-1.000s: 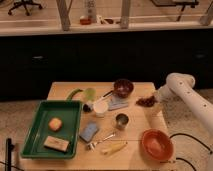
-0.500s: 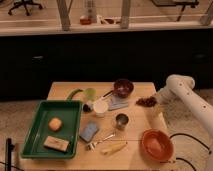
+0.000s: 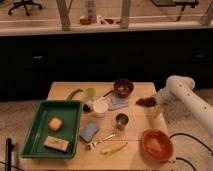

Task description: Place grapes in red bowl

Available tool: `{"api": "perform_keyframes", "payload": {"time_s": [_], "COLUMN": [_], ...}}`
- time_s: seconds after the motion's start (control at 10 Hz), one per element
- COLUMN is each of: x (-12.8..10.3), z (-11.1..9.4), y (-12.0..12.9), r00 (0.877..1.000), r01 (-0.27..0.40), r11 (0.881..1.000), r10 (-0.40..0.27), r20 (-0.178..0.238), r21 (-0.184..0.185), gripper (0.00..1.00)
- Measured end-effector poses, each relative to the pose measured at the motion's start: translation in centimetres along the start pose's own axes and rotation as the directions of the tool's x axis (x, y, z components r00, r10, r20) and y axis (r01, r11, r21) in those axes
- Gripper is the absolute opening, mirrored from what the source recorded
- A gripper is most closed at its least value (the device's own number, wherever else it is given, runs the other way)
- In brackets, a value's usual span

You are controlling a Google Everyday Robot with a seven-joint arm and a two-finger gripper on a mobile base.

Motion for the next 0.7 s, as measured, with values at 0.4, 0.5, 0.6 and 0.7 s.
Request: {"api": "perform_keyframes", "payload": {"time_s": [0.4,0.5,0.6,0.7], "x": [-1.8,-2.0,-2.1,-2.0], "z": [1.5,2.1,2.6,3.1], "y": [-0.7,-1.2,-1.6,-2.1], "r00": [0.991,0.989,0.988,0.987], "r01": [0.132,0.148,0.156,0.161], "r11": [0.99,0.987,0.986,0.984], "r10": [-0.132,-0.148,-0.157,-0.163], "r20": [-0.002,-0.005,-0.009,-0.014], "r21": [-0.051,-0.057,-0.067,-0.072], "gripper": [0.8,0.8,0.8,0.8]}}
